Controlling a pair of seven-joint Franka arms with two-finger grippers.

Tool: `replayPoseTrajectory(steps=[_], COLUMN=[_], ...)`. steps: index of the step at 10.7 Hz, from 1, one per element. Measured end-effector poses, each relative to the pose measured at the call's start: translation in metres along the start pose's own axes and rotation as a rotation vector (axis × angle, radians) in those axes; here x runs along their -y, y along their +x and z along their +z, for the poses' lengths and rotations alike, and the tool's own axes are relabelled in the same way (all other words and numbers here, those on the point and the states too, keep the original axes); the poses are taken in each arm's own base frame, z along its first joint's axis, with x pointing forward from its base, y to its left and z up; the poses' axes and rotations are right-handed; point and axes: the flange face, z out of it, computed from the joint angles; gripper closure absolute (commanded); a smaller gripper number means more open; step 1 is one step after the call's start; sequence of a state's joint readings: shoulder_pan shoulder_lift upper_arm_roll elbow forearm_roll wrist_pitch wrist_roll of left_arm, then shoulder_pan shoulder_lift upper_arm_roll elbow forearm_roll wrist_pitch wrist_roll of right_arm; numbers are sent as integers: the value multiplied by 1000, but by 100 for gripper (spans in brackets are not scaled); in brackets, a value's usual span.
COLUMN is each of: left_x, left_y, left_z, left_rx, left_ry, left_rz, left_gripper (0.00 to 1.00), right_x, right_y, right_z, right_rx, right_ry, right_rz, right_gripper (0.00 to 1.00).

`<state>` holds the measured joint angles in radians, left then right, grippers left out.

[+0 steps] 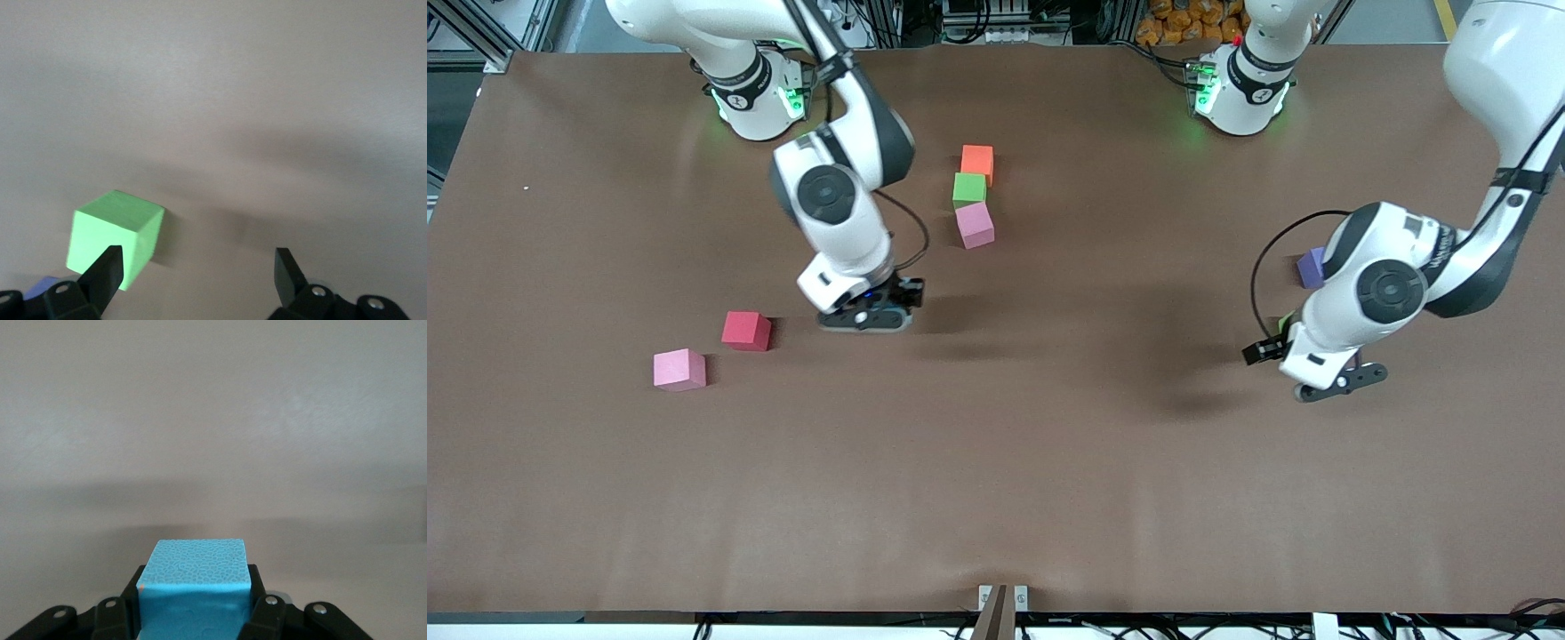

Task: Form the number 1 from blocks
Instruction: 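Carry the cyan cube toward the row while the left gripper grasps green, then lower the cyan cube beside the pink cube with the right gripper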

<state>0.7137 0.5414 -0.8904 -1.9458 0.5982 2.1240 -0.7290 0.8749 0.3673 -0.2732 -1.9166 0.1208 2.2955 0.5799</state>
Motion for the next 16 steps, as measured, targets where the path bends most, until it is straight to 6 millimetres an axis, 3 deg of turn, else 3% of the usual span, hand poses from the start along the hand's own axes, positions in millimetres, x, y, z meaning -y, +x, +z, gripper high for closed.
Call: replayPoseTrajectory(steps=[3, 7, 10, 16], left_x=[47, 79, 108, 110], left_y=[4, 2, -11, -14], left_z=[16, 36, 62, 67], left_rx=[10, -40, -64, -66], left_ry=[-20, -42, -51, -71], left_rz=[61, 137, 140, 140], left_gripper=[0, 0, 0, 0], right_x=[35, 87, 104, 120], right_y=[-20, -53, -69, -109], right_z=[11, 37, 58, 82], right_rx=[-26, -39, -34, 20], right_ry=[11, 34, 34, 17], right_rz=[-10, -9, -27, -66], right_gripper=[41, 41, 41, 41])
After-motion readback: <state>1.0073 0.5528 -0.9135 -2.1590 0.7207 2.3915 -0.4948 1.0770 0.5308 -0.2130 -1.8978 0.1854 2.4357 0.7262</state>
